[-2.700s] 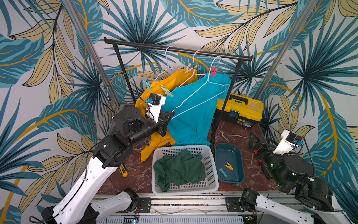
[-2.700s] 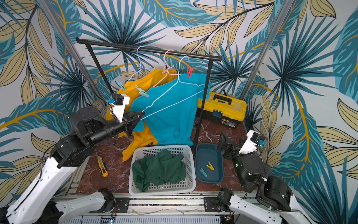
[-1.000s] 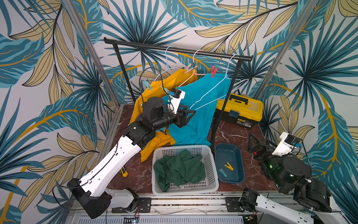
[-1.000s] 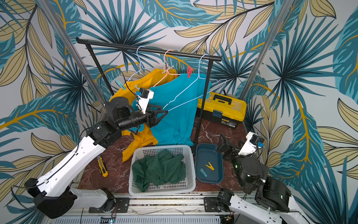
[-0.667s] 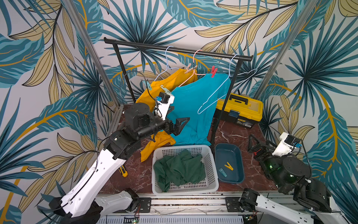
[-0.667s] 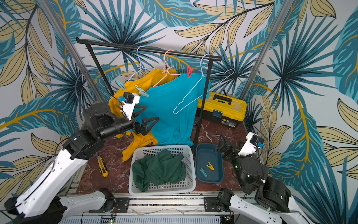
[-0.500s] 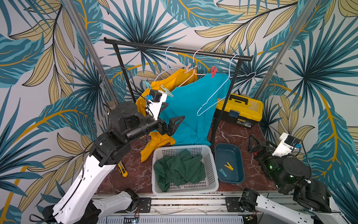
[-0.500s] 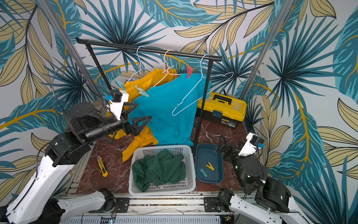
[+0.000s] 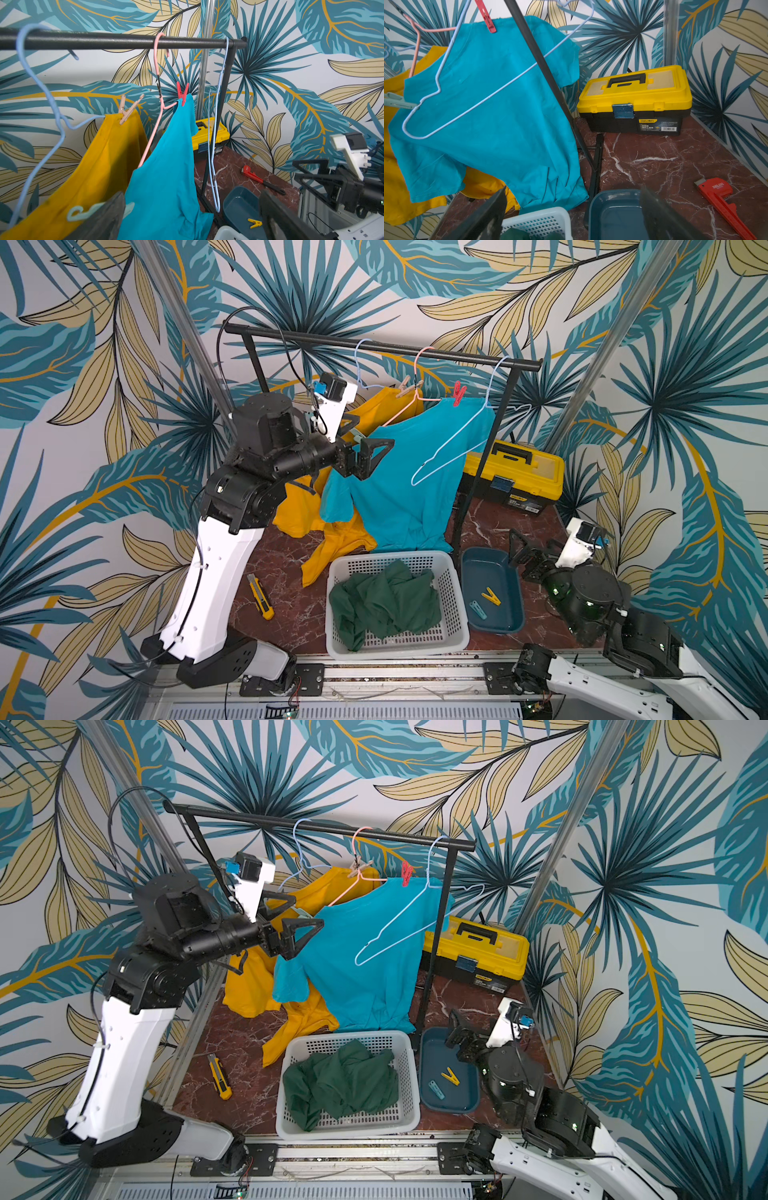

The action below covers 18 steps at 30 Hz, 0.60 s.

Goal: Remove the clothespins securing t-shirts to the hanger
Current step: Pick up the hanger from the clothes rail.

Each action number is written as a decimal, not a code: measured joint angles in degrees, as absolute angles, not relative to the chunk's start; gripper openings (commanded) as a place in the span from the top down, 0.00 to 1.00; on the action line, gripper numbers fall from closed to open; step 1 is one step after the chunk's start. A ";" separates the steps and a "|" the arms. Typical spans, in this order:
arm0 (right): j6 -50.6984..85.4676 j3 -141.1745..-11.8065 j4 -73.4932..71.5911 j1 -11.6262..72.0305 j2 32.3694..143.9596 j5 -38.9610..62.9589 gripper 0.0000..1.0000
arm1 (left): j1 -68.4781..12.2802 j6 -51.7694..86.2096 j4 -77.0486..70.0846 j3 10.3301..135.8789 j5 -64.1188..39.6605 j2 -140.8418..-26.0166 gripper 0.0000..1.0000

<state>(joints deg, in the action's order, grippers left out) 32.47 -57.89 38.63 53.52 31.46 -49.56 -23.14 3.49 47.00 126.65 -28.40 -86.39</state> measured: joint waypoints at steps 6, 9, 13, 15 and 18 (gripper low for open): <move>30.94 -57.36 36.88 53.52 33.78 -47.92 0.00 | -21.19 5.82 47.64 139.35 -34.24 -96.88 0.05; 30.39 -55.96 36.01 53.52 33.45 -47.66 0.01 | -21.19 6.26 47.59 144.07 -35.70 -100.86 0.08; 30.17 -54.11 35.77 53.52 32.45 -47.07 0.01 | -21.17 6.37 47.46 147.35 -36.69 -105.36 0.14; 30.22 -53.80 35.83 53.52 31.94 -46.85 0.00 | -21.17 5.96 47.51 147.44 -36.71 -107.11 0.16; 30.68 -53.76 35.90 53.52 31.18 -46.63 0.00 | -21.17 5.23 47.75 147.37 -36.45 -109.62 0.18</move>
<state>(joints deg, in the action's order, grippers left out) 30.68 -53.76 35.90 53.52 31.18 -46.63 -21.17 5.23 47.75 147.37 -36.45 -109.62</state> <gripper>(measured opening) 0.994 0.829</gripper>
